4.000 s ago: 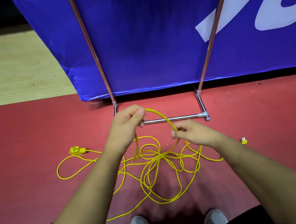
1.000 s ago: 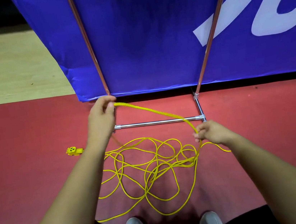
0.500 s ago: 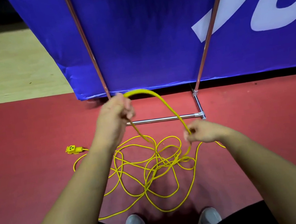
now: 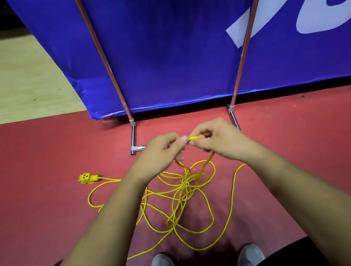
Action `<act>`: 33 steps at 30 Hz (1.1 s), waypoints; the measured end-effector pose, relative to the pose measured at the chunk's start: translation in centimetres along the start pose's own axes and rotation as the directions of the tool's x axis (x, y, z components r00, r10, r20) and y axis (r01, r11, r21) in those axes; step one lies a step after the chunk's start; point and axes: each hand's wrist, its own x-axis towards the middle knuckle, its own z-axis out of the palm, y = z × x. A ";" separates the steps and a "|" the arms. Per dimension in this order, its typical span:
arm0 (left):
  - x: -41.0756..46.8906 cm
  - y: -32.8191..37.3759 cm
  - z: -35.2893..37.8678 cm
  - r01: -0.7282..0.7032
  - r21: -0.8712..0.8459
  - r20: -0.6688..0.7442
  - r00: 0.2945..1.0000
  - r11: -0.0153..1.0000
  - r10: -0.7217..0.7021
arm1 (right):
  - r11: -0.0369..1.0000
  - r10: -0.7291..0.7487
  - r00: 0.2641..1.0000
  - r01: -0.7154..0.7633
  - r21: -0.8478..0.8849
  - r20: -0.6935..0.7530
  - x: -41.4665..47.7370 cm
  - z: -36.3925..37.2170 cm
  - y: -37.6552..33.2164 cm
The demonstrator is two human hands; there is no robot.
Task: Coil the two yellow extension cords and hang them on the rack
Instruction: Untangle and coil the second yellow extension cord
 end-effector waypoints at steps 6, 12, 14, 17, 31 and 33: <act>-0.6 1.4 -2.8 -0.180 -0.519 -0.311 0.950 0.836 0.012 | 0.963 0.220 0.953 -0.179 -0.201 0.208 -1.6 -1.4 7.2; -1.3 -0.9 -6.2 -0.102 -0.587 -0.406 0.895 0.803 -0.183 | 0.863 0.497 0.861 -0.477 -0.169 0.108 -3.2 -2.6 13.4; -1.1 -2.9 -6.2 0.188 -0.224 -0.439 0.856 0.956 -0.271 | 0.916 0.402 0.916 -0.402 -0.008 -0.019 -2.5 -2.8 11.3; -1.0 -3.4 -5.3 0.279 0.130 -0.510 0.842 0.952 -0.177 | 0.953 0.268 0.962 -0.255 0.165 -0.061 -1.4 -2.6 5.2; -1.1 1.7 -2.5 -0.189 -0.658 -0.199 0.977 0.729 0.074 | 0.839 0.474 0.854 -0.366 -0.402 0.213 -2.5 -2.5 10.1; -1.1 1.3 -3.9 -0.190 -0.706 -0.253 0.967 0.682 0.007 | 0.784 0.576 0.803 -0.488 -0.383 0.156 -3.6 -3.1 12.7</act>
